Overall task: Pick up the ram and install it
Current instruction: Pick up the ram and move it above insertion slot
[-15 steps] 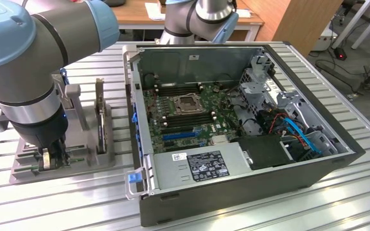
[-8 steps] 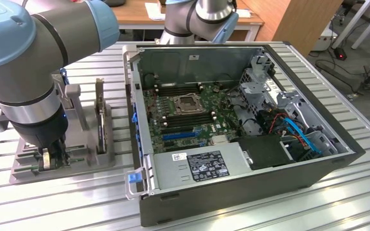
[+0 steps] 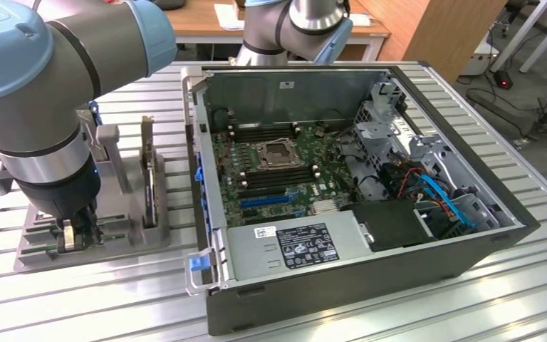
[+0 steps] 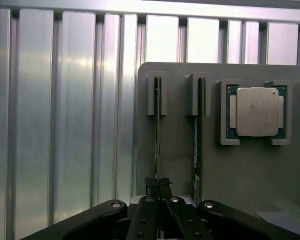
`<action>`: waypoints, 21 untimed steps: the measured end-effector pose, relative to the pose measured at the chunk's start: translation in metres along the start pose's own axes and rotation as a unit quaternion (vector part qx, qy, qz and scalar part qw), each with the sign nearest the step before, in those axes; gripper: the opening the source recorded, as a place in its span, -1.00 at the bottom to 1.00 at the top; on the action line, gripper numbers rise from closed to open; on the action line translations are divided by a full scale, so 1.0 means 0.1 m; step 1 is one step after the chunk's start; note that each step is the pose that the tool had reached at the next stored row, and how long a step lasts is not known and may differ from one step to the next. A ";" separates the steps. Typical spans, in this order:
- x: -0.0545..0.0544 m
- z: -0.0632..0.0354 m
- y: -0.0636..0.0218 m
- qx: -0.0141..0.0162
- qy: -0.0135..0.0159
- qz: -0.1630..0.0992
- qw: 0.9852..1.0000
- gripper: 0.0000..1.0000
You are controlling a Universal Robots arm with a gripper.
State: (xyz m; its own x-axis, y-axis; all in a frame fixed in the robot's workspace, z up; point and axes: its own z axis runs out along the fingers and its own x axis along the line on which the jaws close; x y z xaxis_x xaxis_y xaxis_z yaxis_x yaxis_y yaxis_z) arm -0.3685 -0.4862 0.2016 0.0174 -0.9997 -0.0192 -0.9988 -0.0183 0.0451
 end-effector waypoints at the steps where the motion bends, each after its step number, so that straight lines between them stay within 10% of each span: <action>1: 0.00 0.000 0.000 0.000 0.000 0.000 1.000 -0.79; 21: 0.00 -0.041 0.002 0.000 0.001 0.000 1.000 -0.79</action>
State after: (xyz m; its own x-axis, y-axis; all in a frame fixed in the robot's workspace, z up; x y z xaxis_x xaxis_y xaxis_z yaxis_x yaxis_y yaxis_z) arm -0.3685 -0.4862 0.2057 0.0174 -0.9997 -0.0167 -0.9988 -0.0181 0.0451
